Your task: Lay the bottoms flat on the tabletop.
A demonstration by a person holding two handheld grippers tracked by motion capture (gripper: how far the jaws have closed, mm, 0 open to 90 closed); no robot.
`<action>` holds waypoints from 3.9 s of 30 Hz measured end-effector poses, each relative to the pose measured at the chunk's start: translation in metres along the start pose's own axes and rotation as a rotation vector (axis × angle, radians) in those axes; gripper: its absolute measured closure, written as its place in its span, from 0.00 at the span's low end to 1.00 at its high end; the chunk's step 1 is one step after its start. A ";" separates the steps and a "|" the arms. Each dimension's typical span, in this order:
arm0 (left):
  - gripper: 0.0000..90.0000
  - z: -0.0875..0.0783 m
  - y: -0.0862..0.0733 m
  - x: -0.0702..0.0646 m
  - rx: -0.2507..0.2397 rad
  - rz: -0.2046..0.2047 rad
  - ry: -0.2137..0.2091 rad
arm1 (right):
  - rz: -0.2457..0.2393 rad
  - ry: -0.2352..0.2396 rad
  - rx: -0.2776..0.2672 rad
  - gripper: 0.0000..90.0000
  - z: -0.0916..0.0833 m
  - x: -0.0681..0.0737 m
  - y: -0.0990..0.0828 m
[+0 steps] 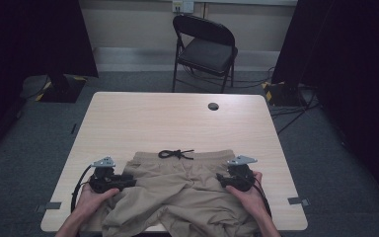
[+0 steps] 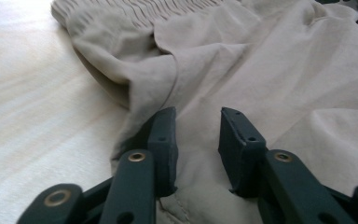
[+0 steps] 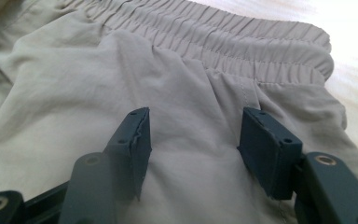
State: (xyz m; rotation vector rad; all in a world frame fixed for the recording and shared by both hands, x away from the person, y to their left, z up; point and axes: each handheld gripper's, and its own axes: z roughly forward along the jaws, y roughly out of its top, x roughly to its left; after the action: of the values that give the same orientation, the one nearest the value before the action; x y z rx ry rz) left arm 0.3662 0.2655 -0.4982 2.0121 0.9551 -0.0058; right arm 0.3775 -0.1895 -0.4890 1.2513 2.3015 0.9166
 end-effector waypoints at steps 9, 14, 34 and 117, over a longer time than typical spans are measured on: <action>0.68 -0.021 0.027 -0.003 -0.126 0.007 -0.029 | 0.073 0.052 -0.071 0.43 -0.015 -0.023 0.012; 0.72 -0.024 0.048 0.018 -0.191 -0.035 0.024 | 0.125 0.023 -0.125 0.47 -0.019 -0.043 0.023; 0.70 0.015 0.026 0.031 -0.040 -0.089 0.057 | 0.117 0.022 -0.042 0.63 0.002 -0.047 0.000; 0.69 -0.069 0.194 0.068 -0.411 -0.038 0.206 | 0.169 -0.046 -0.404 0.52 -0.052 -0.106 0.210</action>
State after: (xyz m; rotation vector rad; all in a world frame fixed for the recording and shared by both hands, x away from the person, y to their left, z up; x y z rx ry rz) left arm 0.5127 0.2965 -0.3406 1.6349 1.0287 0.3554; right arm 0.5313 -0.2145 -0.3059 1.2799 1.8684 1.3165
